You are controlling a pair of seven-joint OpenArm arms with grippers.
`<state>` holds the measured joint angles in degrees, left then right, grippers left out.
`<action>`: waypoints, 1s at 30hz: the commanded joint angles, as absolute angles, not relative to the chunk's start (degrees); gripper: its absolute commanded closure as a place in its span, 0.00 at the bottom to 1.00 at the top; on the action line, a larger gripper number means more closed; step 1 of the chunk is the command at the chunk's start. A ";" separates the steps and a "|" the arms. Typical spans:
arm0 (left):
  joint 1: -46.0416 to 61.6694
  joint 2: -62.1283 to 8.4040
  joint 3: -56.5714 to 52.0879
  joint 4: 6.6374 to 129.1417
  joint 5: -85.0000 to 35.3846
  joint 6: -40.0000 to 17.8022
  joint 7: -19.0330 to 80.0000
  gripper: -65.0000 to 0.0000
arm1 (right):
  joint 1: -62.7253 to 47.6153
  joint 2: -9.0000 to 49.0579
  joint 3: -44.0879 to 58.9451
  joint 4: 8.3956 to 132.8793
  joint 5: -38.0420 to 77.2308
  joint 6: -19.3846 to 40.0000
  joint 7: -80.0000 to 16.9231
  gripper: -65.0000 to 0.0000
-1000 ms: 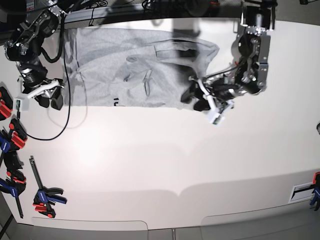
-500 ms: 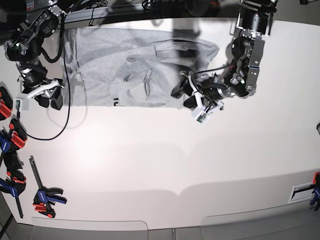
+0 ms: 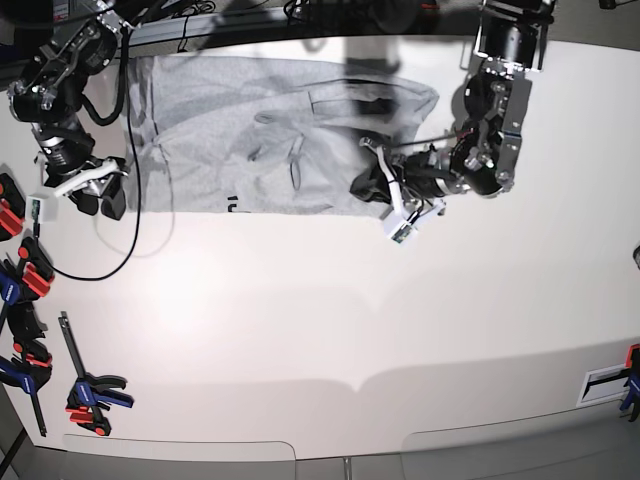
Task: Fold the T-shirt properly
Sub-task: 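Release the side and pull the left gripper back toward the collar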
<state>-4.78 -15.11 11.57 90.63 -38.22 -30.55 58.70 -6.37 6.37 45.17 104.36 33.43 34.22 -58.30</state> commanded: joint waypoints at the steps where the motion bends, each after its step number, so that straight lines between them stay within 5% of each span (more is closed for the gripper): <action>1: -5.80 -15.27 11.31 93.17 -41.17 -31.79 58.78 1.00 | -5.74 7.14 45.34 105.36 34.72 34.00 -56.99 0.56; 16: 8.56 -15.25 11.31 109.51 -46.35 -34.83 61.45 1.00 | -5.72 7.14 45.34 105.36 34.70 34.02 -56.99 0.56; 30: 13.78 -10.90 14.00 111.42 -49.98 -40.00 58.24 1.00 | -5.74 7.16 44.91 105.36 34.92 34.02 -56.77 0.56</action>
